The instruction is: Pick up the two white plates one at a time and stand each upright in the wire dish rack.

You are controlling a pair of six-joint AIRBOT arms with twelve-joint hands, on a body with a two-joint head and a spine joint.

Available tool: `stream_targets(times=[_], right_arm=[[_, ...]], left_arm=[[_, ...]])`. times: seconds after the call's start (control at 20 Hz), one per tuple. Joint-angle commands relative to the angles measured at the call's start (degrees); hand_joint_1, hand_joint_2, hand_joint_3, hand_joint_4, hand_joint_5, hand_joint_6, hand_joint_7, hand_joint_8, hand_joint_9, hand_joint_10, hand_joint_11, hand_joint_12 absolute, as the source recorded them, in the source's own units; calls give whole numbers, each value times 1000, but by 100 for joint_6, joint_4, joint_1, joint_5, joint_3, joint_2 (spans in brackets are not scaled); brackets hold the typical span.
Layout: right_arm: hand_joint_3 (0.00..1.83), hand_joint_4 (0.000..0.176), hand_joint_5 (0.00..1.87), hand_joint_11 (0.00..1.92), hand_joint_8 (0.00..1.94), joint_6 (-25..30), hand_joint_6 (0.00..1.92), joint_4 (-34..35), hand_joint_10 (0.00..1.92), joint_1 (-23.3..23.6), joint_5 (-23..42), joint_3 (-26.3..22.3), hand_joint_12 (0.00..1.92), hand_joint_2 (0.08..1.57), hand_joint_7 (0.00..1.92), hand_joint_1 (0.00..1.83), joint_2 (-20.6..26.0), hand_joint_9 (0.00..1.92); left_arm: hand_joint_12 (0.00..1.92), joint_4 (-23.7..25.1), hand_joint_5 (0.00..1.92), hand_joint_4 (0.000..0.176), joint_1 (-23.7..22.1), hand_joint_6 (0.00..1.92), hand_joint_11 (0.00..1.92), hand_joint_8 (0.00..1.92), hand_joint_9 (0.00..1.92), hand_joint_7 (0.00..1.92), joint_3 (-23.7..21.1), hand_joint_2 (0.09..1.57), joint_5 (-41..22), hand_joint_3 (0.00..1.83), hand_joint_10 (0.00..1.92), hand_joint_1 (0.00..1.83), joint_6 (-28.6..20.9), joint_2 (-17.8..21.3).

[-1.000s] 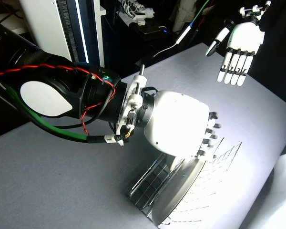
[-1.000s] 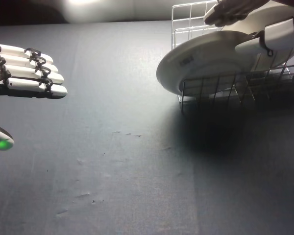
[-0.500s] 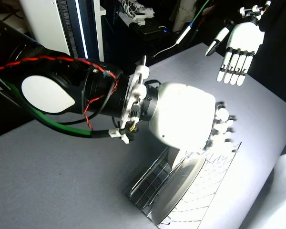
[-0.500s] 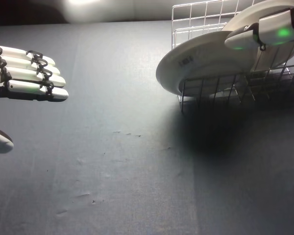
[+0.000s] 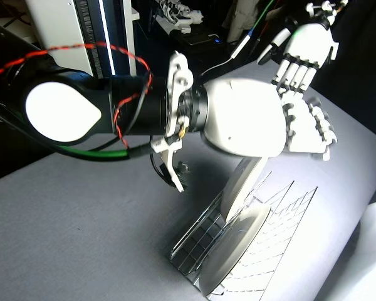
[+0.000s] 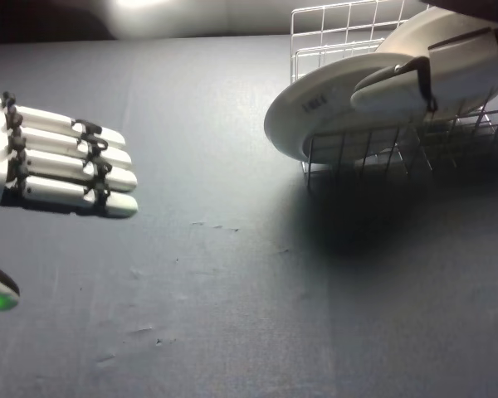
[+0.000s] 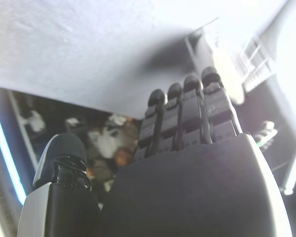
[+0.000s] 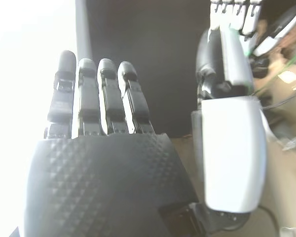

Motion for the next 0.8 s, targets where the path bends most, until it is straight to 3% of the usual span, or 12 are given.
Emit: stream_targets(times=[0.0, 0.3, 0.4, 0.45, 0.5, 0.55, 0.6, 0.65, 0.7, 0.75], right_arm=[[0, 0, 372, 0, 21, -50, 24, 97, 51, 83, 740, -16, 1005, 1000, 428, 461, 33, 414], [2, 0, 651, 127, 37, -309, 36, -625, 65, 74, 1173, -92, 1140, 985, 737, 281, 95, 675], [0, 0, 760, 165, 89, -457, 62, -1007, 143, 73, 1356, -96, 1236, 988, 869, 304, 101, 792], [13, 0, 877, 208, 213, -516, 116, -1089, 408, 73, 1374, -106, 1303, 965, 953, 336, 105, 793], [0, 0, 923, 209, 373, -625, 176, -1110, 745, 71, 1428, -119, 1393, 969, 952, 355, 108, 704], [0, 0, 814, 232, 941, -734, 674, -1110, 1149, 69, 1445, -127, 1484, 948, 793, 379, 113, 604], [0, 0, 667, 211, 1369, -839, 1227, -1110, 1431, 67, 1497, -128, 1591, 945, 653, 374, 116, 510], [0, 0, 631, 215, 1697, -983, 1761, -1110, 1619, 65, 1548, -130, 1722, 941, 656, 388, 117, 525], [0, 0, 850, 414, 1931, -1001, 1915, -1112, 1909, 66, 1550, -142, 1913, 917, 846, 424, 125, 686], [0, 0, 850, 414, 1931, -1004, 1915, -1146, 1909, 66, 1543, -149, 1913, 917, 846, 424, 135, 686]], left_arm=[[286, -411, 157, 0, -86, 6, 14, 4, 128, 154, -8, 1204, -162, 4, 9, 0, 8, 65], [546, -319, 257, 0, -301, 9, 0, 14, 268, 298, -116, 1234, -513, 7, 15, 0, 170, 287], [792, -62, 495, 0, -401, 17, 76, 17, 504, 575, -250, 1258, -584, 1, 28, 0, 293, 381], [936, -2, 677, 0, -438, 72, 187, 89, 673, 765, -270, 1282, -596, 1, 95, 0, 312, 398], [1056, 24, 784, 0, -504, 51, 230, 253, 692, 810, -263, 1291, -599, 2, 320, 0, 311, 405], [1269, 24, 830, 0, -549, 79, 269, 713, 561, 703, -251, 1295, -601, 0, 879, 0, 298, 406], [1502, 32, 669, 0, -624, 867, 298, 1209, 496, 645, -231, 1300, -610, 1, 1346, 0, 236, 406], [1659, 74, 566, 0, -709, 1415, 304, 1469, 511, 652, -215, 1305, -626, 1, 1596, 0, 180, 406], [1856, 145, 549, 0, -762, 1549, 340, 1622, 541, 652, -212, 1299, -631, 0, 1781, 58, 147, 413], [1856, 172, 549, 0, -783, 1549, 340, 1622, 541, 652, -211, 1299, -631, 0, 1781, 58, 121, 417]])
